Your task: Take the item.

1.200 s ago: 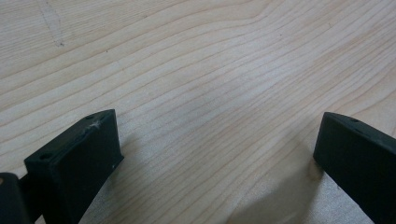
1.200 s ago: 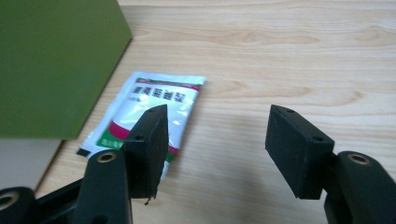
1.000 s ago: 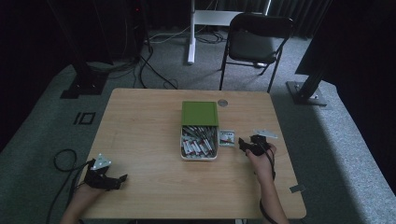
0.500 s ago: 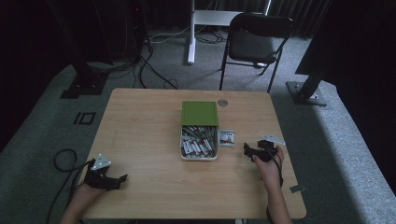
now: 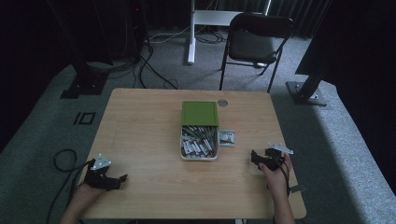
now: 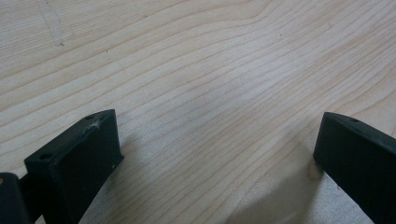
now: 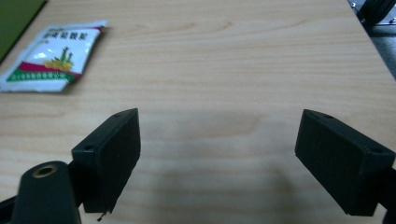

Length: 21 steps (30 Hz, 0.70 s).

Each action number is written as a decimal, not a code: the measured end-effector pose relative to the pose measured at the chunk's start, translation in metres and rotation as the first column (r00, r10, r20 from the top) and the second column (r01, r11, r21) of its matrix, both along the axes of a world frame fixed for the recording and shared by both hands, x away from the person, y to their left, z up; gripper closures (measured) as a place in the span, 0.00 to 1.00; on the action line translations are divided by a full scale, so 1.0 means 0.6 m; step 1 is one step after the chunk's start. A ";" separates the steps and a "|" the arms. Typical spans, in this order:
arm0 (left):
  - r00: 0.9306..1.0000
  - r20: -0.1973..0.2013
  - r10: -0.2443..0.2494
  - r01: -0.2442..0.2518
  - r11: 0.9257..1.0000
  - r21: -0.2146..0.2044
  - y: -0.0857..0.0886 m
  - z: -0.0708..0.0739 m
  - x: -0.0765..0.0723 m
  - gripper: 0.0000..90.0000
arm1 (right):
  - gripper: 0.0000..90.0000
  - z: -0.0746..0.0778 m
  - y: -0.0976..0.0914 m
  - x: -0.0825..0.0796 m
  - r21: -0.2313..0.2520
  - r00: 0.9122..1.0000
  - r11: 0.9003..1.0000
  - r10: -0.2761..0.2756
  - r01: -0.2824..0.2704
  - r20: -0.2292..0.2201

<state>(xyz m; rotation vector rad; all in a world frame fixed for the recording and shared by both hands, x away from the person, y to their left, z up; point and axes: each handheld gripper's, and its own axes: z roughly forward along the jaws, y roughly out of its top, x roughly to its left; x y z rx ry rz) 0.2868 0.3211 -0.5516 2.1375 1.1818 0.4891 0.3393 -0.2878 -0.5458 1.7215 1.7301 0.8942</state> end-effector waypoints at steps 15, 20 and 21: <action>1.000 0.001 -0.001 0.001 1.000 0.000 0.000 0.000 0.000 0.02 | 0.16 -0.012 -0.019 -0.053 -0.019 0.999 1.000 0.004 -0.004 -0.038; 1.000 0.002 0.000 0.000 1.000 -0.001 0.000 0.000 0.000 0.02 | 0.16 -0.018 -0.032 -0.064 -0.038 0.998 0.999 -0.010 0.008 -0.054; 1.000 0.002 -0.001 0.001 1.000 0.000 0.000 0.000 0.000 0.02 | 0.16 -0.019 -0.035 -0.066 -0.046 0.998 0.999 -0.014 0.011 -0.056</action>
